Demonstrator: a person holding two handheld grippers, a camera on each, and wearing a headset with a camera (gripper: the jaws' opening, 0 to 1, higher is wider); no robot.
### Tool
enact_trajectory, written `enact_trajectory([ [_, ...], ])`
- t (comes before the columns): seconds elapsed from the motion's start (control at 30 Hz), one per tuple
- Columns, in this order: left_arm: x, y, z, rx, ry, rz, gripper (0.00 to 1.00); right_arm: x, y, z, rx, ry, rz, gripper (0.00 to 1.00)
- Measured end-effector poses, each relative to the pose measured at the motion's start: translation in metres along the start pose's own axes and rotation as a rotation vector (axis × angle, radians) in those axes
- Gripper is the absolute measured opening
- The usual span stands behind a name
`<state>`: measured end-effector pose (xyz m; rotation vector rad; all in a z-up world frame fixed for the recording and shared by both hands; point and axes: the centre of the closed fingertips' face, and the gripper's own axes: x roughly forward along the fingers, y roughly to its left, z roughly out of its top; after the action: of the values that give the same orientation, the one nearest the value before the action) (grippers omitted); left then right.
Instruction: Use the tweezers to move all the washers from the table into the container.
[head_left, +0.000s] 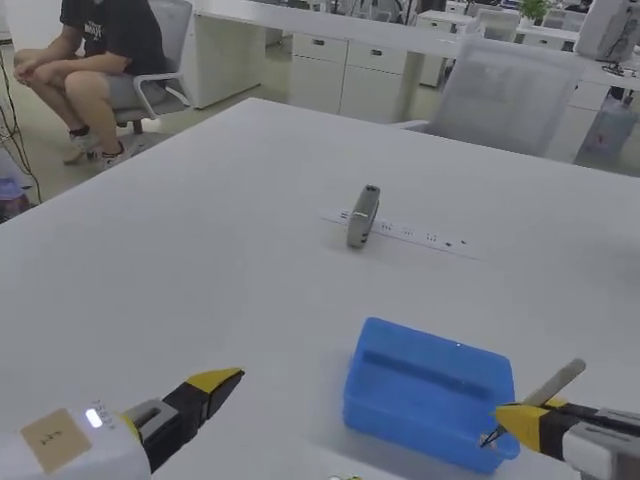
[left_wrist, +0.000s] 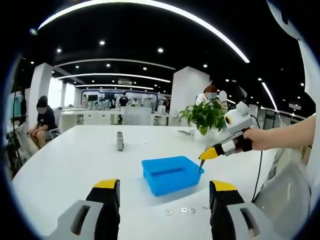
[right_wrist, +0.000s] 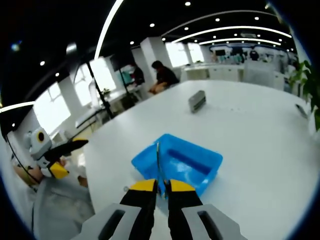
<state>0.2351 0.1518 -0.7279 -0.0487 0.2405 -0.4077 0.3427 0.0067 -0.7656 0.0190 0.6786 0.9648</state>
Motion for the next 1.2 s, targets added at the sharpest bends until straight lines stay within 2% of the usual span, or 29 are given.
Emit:
enact_trajectory([
  [0.2, 0.0, 0.003, 0.0, 0.012, 0.003, 0.019, 0.76, 0.015, -0.014, 0.01, 0.034, -0.006, -0.012, 0.05],
  [0.6, 0.0, 0.004, -0.003, 0.022, 0.017, 0.026, 0.76, 0.042, -0.041, 0.003, 0.0, 0.072, -0.046, 0.05],
  [0.97, 0.0, 0.004, -0.004, 0.021, 0.019, 0.025, 0.75, 0.05, -0.053, -0.006, -0.008, 0.105, -0.067, 0.05],
  [1.2, 0.0, 0.004, -0.005, 0.021, 0.025, 0.027, 0.75, 0.05, -0.052, -0.007, -0.089, 0.122, -0.072, 0.05],
])
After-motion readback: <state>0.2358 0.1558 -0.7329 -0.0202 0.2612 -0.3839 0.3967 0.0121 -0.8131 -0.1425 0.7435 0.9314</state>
